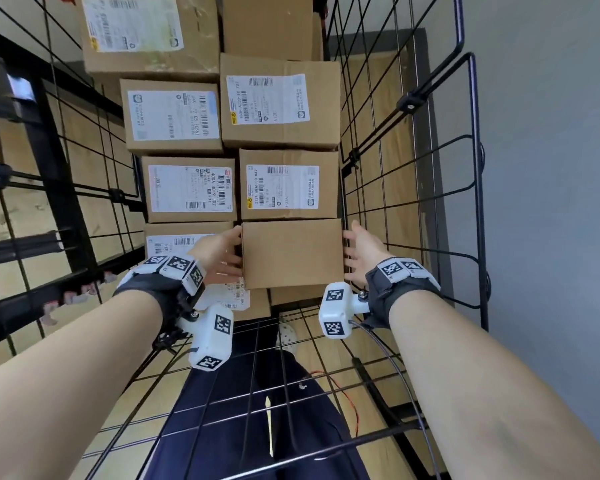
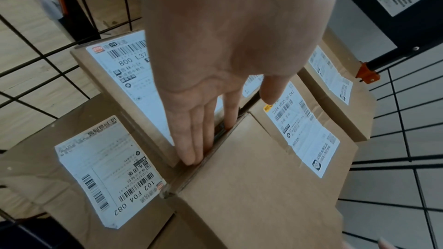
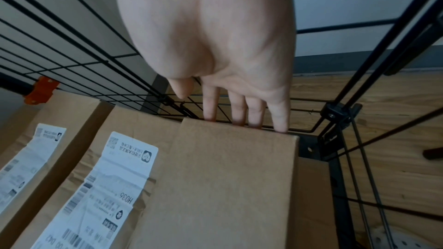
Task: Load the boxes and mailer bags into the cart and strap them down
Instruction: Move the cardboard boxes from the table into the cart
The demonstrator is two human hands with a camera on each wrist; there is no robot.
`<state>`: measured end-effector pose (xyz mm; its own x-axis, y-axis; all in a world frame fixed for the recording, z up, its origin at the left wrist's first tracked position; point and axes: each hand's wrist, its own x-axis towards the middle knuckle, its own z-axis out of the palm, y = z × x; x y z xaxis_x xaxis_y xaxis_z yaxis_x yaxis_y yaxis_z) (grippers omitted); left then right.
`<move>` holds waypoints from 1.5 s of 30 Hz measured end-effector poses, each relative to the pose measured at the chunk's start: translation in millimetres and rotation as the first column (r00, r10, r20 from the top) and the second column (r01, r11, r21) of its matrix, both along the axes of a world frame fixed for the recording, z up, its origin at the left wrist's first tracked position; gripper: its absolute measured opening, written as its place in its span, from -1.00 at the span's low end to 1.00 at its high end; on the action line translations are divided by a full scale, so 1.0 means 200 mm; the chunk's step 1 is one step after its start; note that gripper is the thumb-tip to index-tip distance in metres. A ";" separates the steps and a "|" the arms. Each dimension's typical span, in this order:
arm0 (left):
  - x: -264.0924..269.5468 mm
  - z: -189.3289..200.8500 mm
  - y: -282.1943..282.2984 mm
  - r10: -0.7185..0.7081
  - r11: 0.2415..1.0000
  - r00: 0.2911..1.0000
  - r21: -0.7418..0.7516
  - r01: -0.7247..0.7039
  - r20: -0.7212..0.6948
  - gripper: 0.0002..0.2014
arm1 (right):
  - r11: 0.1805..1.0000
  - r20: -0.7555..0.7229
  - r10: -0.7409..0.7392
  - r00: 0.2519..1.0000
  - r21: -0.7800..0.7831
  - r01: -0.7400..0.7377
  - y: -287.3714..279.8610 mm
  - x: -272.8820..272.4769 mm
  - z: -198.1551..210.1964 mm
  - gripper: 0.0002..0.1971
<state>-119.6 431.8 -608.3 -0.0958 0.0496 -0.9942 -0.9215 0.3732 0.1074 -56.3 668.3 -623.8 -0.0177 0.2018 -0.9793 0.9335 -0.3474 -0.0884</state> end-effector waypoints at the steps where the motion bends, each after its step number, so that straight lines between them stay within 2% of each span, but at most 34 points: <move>1: 0.00 0.01 0.00 0.006 1.000 1.000 0.002 -0.006 0.000 -0.46 | 1.000 -0.002 0.005 1.000 0.007 -0.005 0.00 -0.01 0.01 -0.46; 7: 0.00 0.11 0.01 -0.014 1.000 0.999 -0.019 0.014 -0.038 -0.66 | 0.994 -0.056 0.075 0.996 0.088 -0.070 -0.02 -0.07 0.09 -0.51; 11: -0.04 0.24 0.02 -0.050 0.999 0.989 -0.029 0.047 -0.142 -0.60 | 0.984 -0.109 0.149 0.983 0.110 -0.137 -0.04 -0.14 0.24 -0.58; 17: -0.12 0.65 -0.04 -0.027 1.000 0.949 -0.015 0.023 -0.315 -0.68 | 0.965 -0.294 0.261 0.920 0.118 -0.236 -0.13 -0.26 0.61 -0.59; 22: -0.05 1.06 -0.19 0.066 0.997 0.860 -0.002 -0.078 -0.506 -0.69 | 0.931 -0.474 0.362 0.803 0.142 -0.336 -0.31 -0.30 1.06 -0.62; 25: 0.09 1.29 -0.32 0.150 0.987 0.785 0.041 -0.156 -0.601 -0.70 | 0.894 -0.555 0.435 0.709 0.171 -0.415 -0.45 -0.26 1.30 -0.62; 29: 0.28 1.55 -0.52 0.180 0.975 0.692 0.033 -0.221 -0.699 -0.83 | 0.855 -0.633 0.483 0.605 0.191 -0.482 -0.66 -0.18 1.53 -0.72; 36: 0.46 1.87 -0.94 0.232 0.915 0.538 -0.005 -0.403 -0.810 -0.93 | 0.792 -0.712 0.516 0.476 0.185 -0.582 -1.08 -0.14 1.83 -0.75; 41: 0.46 1.94 -1.32 0.225 0.864 0.475 -0.052 -0.501 -0.851 -0.88 | 0.736 -0.732 0.551 0.402 0.198 -0.648 -1.48 -0.17 1.90 -0.76; 45: 0.40 1.90 -1.65 0.140 0.822 0.466 -0.160 -0.547 -0.874 -0.87 | 0.696 -0.737 0.574 0.357 0.209 -0.687 -1.81 -0.22 1.90 -0.79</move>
